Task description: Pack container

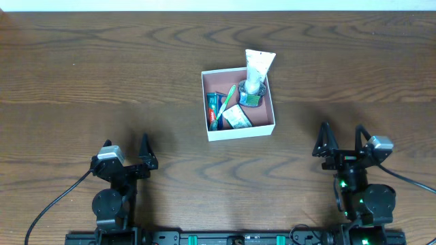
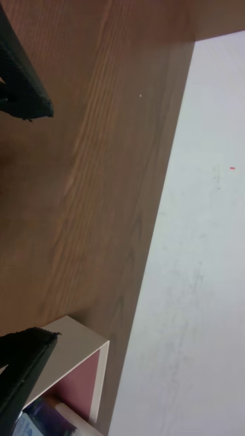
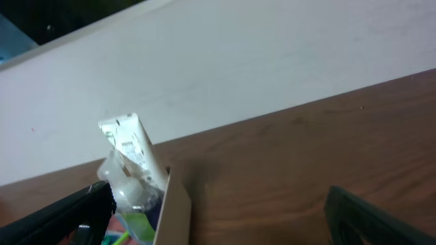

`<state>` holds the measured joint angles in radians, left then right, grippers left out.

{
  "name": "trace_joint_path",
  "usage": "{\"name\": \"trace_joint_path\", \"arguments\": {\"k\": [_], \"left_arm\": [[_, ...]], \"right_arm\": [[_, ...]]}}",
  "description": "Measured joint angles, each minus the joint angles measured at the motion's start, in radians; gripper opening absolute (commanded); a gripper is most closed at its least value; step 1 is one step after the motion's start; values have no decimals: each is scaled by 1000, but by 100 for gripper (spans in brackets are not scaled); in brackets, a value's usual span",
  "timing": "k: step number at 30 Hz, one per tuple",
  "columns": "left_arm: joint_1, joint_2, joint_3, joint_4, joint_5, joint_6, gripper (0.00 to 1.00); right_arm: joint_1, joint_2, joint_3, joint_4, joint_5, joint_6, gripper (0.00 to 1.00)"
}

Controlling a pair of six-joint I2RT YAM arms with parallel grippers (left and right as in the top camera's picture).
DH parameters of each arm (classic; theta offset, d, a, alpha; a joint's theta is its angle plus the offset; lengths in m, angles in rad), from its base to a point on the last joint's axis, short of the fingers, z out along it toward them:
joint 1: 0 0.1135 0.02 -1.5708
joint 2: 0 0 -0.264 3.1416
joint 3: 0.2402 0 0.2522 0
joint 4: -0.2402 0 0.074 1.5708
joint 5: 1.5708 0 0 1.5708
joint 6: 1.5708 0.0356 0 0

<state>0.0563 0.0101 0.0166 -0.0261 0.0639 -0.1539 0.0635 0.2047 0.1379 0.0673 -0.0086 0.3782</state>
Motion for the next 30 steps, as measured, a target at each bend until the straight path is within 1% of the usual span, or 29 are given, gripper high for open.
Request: {"name": "trace_joint_path", "arguments": {"k": [7,21,27,30], "left_arm": [[0,0,0,0,0,0,98],[0,0,0,0,0,0,98],[0,0,0,0,0,0,98],[0,0,0,0,0,0,98]], "right_arm": [[10,-109,-77,19,0,-41,99],[5,-188,-130,-3,0,-72,99],[-64,-193,-130,-56,-5,-77,99],[-94,-193,-130,-83,-34,-124,99]]}}
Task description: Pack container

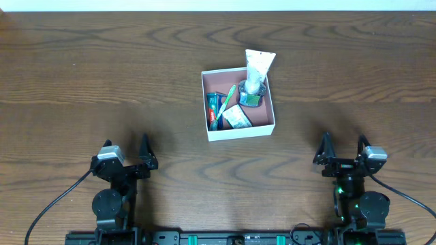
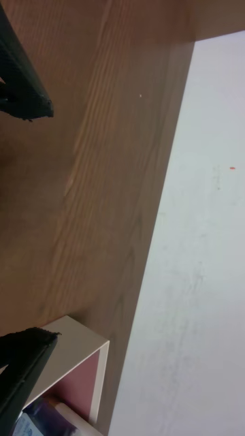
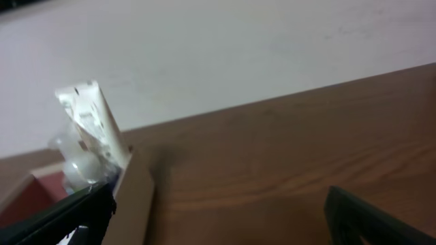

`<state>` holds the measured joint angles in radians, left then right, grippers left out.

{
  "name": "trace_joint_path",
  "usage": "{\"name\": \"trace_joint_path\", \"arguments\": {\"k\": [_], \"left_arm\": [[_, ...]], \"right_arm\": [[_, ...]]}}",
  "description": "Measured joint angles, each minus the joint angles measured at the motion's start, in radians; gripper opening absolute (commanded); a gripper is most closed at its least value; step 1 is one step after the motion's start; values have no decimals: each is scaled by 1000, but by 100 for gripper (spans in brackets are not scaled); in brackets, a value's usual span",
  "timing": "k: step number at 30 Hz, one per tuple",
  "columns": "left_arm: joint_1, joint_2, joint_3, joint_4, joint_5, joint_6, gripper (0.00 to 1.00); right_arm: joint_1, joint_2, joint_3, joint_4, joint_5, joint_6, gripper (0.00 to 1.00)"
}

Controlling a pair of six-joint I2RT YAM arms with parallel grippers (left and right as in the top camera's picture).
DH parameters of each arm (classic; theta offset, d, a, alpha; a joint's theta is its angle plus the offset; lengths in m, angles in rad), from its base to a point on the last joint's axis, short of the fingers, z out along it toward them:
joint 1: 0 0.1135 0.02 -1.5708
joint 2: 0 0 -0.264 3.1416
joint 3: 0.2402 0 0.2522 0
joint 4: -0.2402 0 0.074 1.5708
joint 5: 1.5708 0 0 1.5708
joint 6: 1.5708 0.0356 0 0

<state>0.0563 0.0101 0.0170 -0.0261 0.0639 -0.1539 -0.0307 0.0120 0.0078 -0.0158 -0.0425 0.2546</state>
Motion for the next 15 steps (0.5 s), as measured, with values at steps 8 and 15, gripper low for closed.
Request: {"name": "trace_joint_path", "arguments": {"k": [8,15], "left_arm": [[0,0,0,0,0,0,98],[0,0,0,0,0,0,98]], "right_arm": [[-28,0,0,-33,-145,-193,99],[-53,0,0,-36,-163,-223,99]]}}
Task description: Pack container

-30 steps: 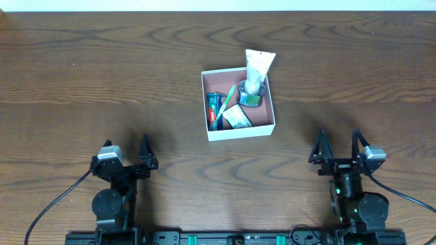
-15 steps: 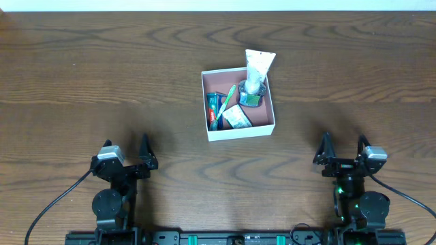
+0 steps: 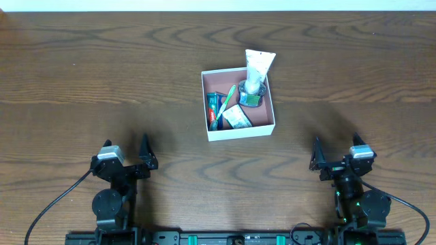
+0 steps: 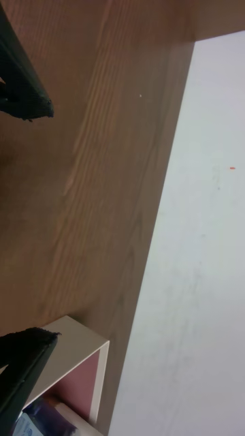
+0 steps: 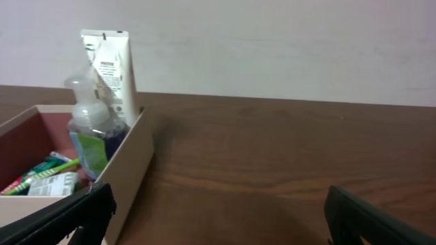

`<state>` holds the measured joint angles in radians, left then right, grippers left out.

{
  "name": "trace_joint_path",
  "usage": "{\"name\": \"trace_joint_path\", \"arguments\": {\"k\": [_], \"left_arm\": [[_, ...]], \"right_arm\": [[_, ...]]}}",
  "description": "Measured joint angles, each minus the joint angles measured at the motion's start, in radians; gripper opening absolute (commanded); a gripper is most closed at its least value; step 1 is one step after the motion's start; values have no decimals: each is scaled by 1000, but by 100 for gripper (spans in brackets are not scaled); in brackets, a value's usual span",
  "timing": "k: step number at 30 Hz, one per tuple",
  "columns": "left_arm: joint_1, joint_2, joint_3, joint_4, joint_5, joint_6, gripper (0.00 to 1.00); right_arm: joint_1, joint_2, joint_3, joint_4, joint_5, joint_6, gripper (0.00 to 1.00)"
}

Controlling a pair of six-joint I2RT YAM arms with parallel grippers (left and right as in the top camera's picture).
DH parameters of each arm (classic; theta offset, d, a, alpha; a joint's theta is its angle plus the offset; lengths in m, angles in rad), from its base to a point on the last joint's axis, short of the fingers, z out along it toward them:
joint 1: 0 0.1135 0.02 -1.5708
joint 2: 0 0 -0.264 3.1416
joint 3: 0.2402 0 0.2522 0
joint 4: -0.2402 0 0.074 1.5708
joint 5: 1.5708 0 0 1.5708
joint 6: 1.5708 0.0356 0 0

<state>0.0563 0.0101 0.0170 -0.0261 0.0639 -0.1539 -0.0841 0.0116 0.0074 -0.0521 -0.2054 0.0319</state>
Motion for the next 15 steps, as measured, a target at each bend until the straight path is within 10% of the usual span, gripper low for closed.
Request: {"name": "trace_joint_path", "arguments": {"k": [15], "left_arm": [[0,0,0,0,0,0,98]], "right_arm": [[0,0,0,-7,68,-6,99]]}}
